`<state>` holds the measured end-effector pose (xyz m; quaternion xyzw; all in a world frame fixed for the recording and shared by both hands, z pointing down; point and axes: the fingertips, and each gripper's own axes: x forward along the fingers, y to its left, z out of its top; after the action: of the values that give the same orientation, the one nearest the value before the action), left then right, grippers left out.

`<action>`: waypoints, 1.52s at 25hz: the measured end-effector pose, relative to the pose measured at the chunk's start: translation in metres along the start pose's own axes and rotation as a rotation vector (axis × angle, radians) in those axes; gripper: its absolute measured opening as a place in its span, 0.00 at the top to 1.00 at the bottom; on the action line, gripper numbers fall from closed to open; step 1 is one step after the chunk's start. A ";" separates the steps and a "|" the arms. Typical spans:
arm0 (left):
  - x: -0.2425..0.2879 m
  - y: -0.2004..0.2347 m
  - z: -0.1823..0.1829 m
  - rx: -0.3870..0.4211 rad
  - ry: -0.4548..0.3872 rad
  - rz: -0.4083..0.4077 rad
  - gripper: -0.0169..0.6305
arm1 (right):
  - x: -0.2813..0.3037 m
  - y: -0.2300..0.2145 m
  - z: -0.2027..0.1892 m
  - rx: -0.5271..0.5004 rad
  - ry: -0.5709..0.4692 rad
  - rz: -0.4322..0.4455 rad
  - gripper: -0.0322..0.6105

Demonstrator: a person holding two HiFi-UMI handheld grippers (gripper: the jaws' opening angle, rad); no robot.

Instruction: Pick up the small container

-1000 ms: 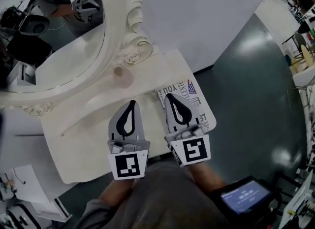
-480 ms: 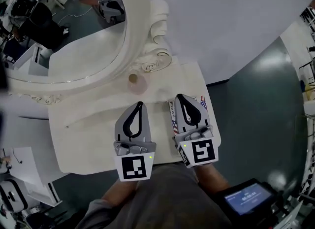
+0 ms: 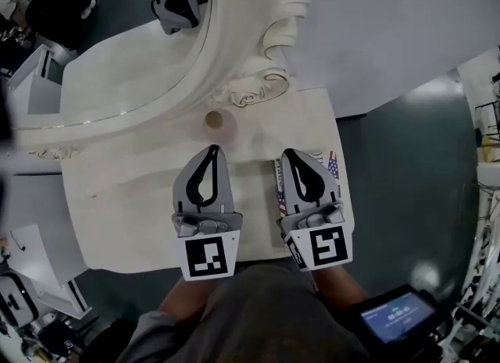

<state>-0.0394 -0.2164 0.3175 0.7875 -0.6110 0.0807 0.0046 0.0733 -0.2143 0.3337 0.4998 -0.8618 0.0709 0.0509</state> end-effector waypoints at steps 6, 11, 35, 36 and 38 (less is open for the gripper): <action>0.021 0.009 -0.023 -0.041 0.005 -0.003 0.79 | 0.013 -0.004 -0.027 0.019 0.065 0.005 0.93; 0.039 0.013 -0.045 -0.073 0.023 -0.003 0.58 | 0.021 -0.010 -0.050 0.023 0.113 0.005 0.93; 0.072 0.025 -0.062 -0.104 0.042 0.005 0.57 | 0.032 -0.018 -0.077 0.041 0.195 -0.014 0.93; 0.072 0.025 -0.061 -0.103 0.041 0.003 0.57 | 0.032 -0.018 -0.076 0.040 0.195 -0.014 0.93; 0.073 0.024 -0.058 -0.102 0.042 -0.003 0.59 | 0.032 -0.016 -0.074 0.040 0.196 -0.014 0.93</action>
<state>-0.0522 -0.2862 0.3826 0.7852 -0.6130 0.0660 0.0574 0.0728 -0.2372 0.4131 0.4973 -0.8475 0.1364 0.1256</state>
